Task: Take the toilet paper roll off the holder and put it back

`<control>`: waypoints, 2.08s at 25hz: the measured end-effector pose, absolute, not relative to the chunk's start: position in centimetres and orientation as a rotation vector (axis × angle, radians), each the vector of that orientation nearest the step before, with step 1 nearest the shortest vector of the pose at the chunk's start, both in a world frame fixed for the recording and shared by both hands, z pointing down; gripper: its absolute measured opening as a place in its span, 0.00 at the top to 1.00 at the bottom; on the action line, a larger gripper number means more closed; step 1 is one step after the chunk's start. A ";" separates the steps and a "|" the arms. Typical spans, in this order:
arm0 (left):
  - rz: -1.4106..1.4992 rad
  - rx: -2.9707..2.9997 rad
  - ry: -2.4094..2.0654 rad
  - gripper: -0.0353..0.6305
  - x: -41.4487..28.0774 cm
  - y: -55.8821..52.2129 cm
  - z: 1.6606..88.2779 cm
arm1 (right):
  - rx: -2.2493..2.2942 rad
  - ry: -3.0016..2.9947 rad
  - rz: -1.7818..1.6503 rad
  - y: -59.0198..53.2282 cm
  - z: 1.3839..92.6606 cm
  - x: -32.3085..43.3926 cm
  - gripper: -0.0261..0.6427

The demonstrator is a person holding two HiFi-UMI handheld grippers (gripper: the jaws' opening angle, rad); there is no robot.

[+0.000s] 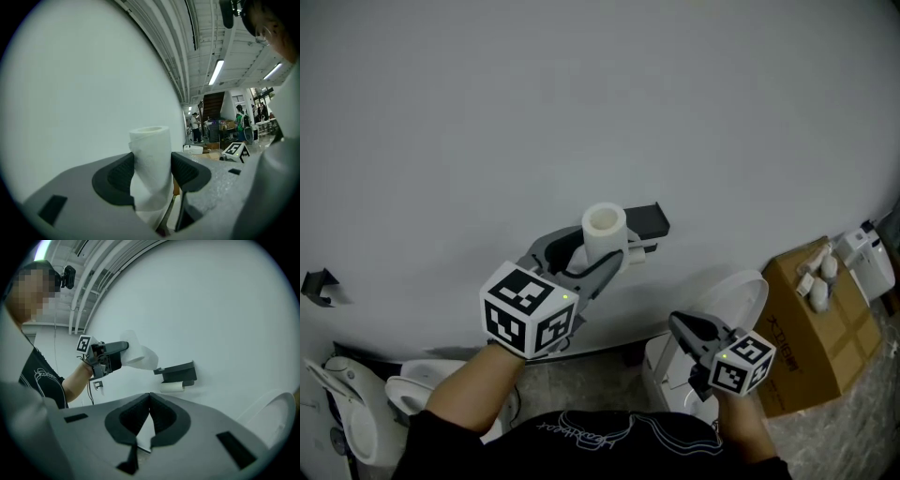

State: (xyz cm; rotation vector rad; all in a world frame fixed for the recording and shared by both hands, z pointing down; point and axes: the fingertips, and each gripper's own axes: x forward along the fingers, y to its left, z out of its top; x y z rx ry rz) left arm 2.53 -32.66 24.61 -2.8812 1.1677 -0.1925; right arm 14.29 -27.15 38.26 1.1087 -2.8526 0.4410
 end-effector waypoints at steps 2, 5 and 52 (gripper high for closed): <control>-0.201 -2.916 1.147 0.58 2.5 -31.2 26.1 | 1.103 -2.858 0.457 -26.7 38.4 13.7 0.96; -0.219 -2.967 1.145 0.58 2.0 -29.7 28.6 | 1.092 -2.870 0.472 -26.0 38.5 12.7 0.96; -0.336 -3.088 1.153 0.58 0.0 -27.8 36.3 | 1.090 -2.872 0.515 -25.5 39.6 11.1 0.96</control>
